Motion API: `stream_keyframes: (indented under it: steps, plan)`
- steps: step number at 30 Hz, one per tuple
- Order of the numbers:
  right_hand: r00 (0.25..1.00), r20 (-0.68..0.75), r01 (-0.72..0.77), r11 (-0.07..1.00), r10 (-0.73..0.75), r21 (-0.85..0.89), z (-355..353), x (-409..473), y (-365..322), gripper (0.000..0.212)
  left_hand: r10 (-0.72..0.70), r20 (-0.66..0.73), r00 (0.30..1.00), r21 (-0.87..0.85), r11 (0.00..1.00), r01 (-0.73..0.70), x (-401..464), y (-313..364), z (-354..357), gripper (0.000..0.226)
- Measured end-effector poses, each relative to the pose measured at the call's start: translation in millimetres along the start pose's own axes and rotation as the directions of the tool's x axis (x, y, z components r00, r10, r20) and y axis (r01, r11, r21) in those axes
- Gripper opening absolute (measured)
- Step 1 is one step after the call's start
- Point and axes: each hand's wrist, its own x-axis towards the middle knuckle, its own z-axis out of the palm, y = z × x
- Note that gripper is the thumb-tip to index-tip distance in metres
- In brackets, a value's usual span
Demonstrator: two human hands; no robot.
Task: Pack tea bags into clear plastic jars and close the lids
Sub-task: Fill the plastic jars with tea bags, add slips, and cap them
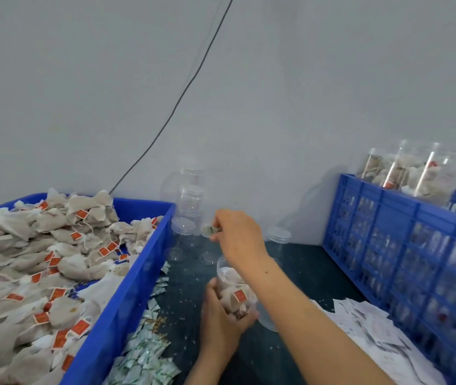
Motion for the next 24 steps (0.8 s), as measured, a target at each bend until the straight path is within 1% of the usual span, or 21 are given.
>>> stream_keyframes:
  steps: [1, 3, 6, 9, 10, 11, 12, 13, 14, 15, 16, 17, 18, 19, 20, 22, 24]
  plan:
    - [1.0, -0.021, -0.015, 1.0, 0.015, -0.023, -11.4, 0.7, 11.2, 0.007, 0.007, -0.009, 1.0, -0.003, 1.0, -0.007, -0.7, -0.2, -1.2, 0.087]
    - [0.998, -0.003, -0.061, 0.998, 0.061, -0.017, -26.8, -1.2, 31.0, 0.011, 0.014, -0.02, 1.0, 0.024, 1.0, -0.014, -3.3, -2.4, -1.0, 0.094]
    - [0.989, 0.067, -0.129, 0.991, 0.13, -0.022, -32.0, -9.3, 52.0, 0.021, 0.038, -0.007, 0.999, 0.075, 0.997, -0.037, -6.5, 2.9, -1.8, 0.094]
    - [0.983, 0.103, -0.146, 0.988, 0.15, -0.046, -23.7, -16.6, 64.8, 0.029, 0.035, -0.003, 0.999, 0.08, 0.996, -0.035, -9.0, 7.0, -3.0, 0.094]
    - [0.98, 0.138, -0.14, 0.989, 0.146, -0.047, -20.0, -18.7, 67.2, 0.029, 0.036, -0.005, 0.999, 0.084, 0.996, -0.036, -9.0, 7.0, -3.3, 0.093]
    - [0.973, 0.19, -0.127, 0.991, 0.131, -0.03, -16.3, -19.6, 70.4, 0.024, 0.035, -0.001, 0.999, 0.09, 0.995, -0.035, -9.7, 8.3, -3.8, 0.093]
    - [0.963, 0.247, -0.115, 0.993, 0.106, 0.022, -14.0, -20.8, 73.6, 0.016, 0.035, 0.0, 0.999, 0.088, 0.995, -0.035, -9.7, 8.1, -4.0, 0.093]
    - [0.953, 0.293, -0.111, 0.989, 0.076, 0.102, -13.6, -22.2, 77.2, 0.012, 0.033, 0.002, 0.999, 0.082, 0.996, -0.033, -10.0, 8.5, -4.3, 0.093]
    - [0.951, 0.303, -0.12, 0.973, 0.056, 0.198, -15.1, -23.5, 82.0, 0.015, 0.036, 0.003, 0.999, 0.074, 0.997, -0.036, -9.9, 7.7, -4.3, 0.093]
    - [0.96, 0.272, -0.145, 0.946, 0.063, 0.291, -19.0, -24.4, 88.7, 0.017, 0.035, 0.008, 0.999, 0.069, 0.997, -0.035, -9.6, 6.9, -4.4, 0.093]
    - [0.973, 0.208, -0.174, 0.917, 0.103, 0.359, -24.1, -25.7, 99.1, 0.016, 0.039, 0.003, 0.999, 0.068, 0.997, -0.039, -9.1, 6.0, -4.1, 0.093]
    - [0.978, 0.135, -0.197, 0.905, 0.157, 0.376, -28.3, -27.0, 111.2, 0.013, 0.043, -0.003, 0.999, 0.072, 0.996, -0.043, -8.6, 6.0, -4.7, 0.092]
    - [0.973, 0.087, -0.231, 0.91, 0.214, 0.345, -31.1, -30.2, 125.6, 0.012, 0.046, -0.005, 0.999, 0.074, 0.996, -0.045, -8.6, 5.0, -4.6, 0.092]
    - [0.962, 0.079, -0.275, 0.92, 0.263, 0.28, -31.2, -33.4, 141.3, 0.013, 0.047, -0.004, 0.999, 0.079, 0.996, -0.047, -8.6, 5.0, -4.5, 0.092]
    - [0.946, 0.123, -0.319, 0.931, 0.3, 0.179, -28.8, -38.6, 156.5, 0.014, 0.051, -0.002, 0.999, 0.08, 0.996, -0.05, -8.6, 4.7, -4.3, 0.092]
    - [0.883, 0.318, -0.348, 0.936, 0.345, -0.048, -14.3, -55.4, 179.1, 0.022, 0.06, 0.001, 0.998, 0.089, 0.994, -0.06, -9.1, 5.3, -4.5, 0.092]
    - [0.793, 0.488, -0.32, 0.931, 0.365, -0.178, 8.0, -74.6, 193.1, 0.039, 0.069, 0.007, 0.998, 0.093, 0.993, -0.07, -8.9, 6.3, -4.1, 0.092]
